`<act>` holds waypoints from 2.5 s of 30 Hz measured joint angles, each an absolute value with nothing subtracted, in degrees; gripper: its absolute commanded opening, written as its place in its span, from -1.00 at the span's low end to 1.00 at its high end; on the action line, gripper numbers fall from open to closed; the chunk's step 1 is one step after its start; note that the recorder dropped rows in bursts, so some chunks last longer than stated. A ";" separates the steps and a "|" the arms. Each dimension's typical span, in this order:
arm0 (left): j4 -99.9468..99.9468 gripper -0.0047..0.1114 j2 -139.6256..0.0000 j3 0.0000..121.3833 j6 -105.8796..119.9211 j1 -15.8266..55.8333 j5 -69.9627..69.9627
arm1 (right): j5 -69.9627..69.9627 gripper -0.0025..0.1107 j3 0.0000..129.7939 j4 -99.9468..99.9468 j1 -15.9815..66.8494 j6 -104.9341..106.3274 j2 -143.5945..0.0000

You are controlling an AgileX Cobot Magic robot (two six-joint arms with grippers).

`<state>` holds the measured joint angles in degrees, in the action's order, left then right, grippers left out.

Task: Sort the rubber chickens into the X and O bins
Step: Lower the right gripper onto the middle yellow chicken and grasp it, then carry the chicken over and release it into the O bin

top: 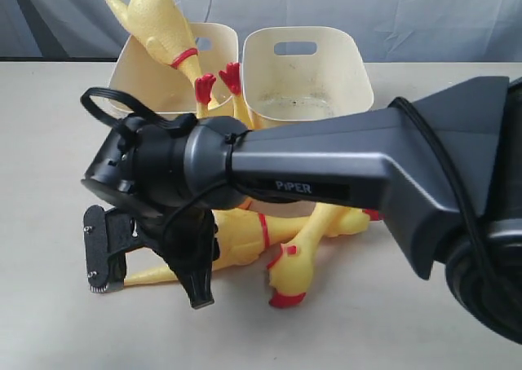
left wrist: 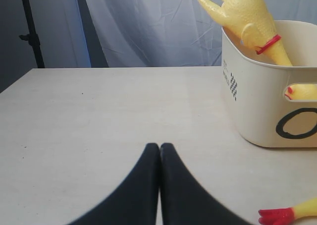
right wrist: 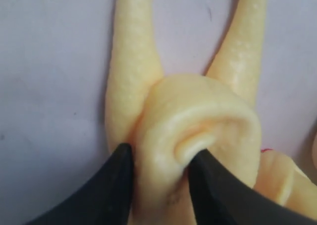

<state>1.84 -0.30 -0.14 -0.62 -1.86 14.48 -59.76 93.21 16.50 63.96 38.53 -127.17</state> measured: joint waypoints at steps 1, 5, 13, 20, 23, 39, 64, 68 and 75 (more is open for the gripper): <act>1.84 -0.92 -0.30 -0.14 -0.62 -1.86 14.48 | -59.97 -0.97 92.95 18.18 64.78 38.23 -126.25; 1.84 -0.92 -0.30 -0.14 -0.62 -1.86 14.48 | -63.02 -0.97 90.86 18.61 67.90 38.13 -121.65; 1.84 -0.92 -0.30 -0.14 -0.62 -1.86 14.48 | -60.07 -0.97 90.47 13.55 73.32 35.97 -106.17; 1.84 -0.92 -0.30 -0.14 -0.74 -1.86 13.73 | -49.15 -0.97 90.46 13.19 74.86 34.52 -94.96; 1.84 -0.92 -0.30 -0.14 -0.63 -1.86 13.73 | -39.54 -0.97 90.46 12.54 74.86 34.07 -91.50; 1.84 -0.92 -0.30 -0.14 -0.63 -1.86 13.73 | -11.64 -0.97 90.46 8.45 63.55 31.72 -92.29; 1.84 -0.92 -0.30 -0.14 -0.63 -1.86 13.73 | -2.48 -0.09 90.67 -2.28 42.74 31.21 -114.12; 1.84 -0.92 -0.30 -0.14 -0.63 -1.86 13.73 | -1.16 0.17 90.67 -4.11 43.19 31.07 -114.20; 1.84 -0.92 -0.30 -0.14 -0.63 -1.86 13.73 | 0.00 -0.20 90.67 -6.05 46.20 31.07 -113.60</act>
<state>1.84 -0.30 -0.14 -0.63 -1.86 13.73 0.00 90.67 -6.05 46.20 31.07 -113.60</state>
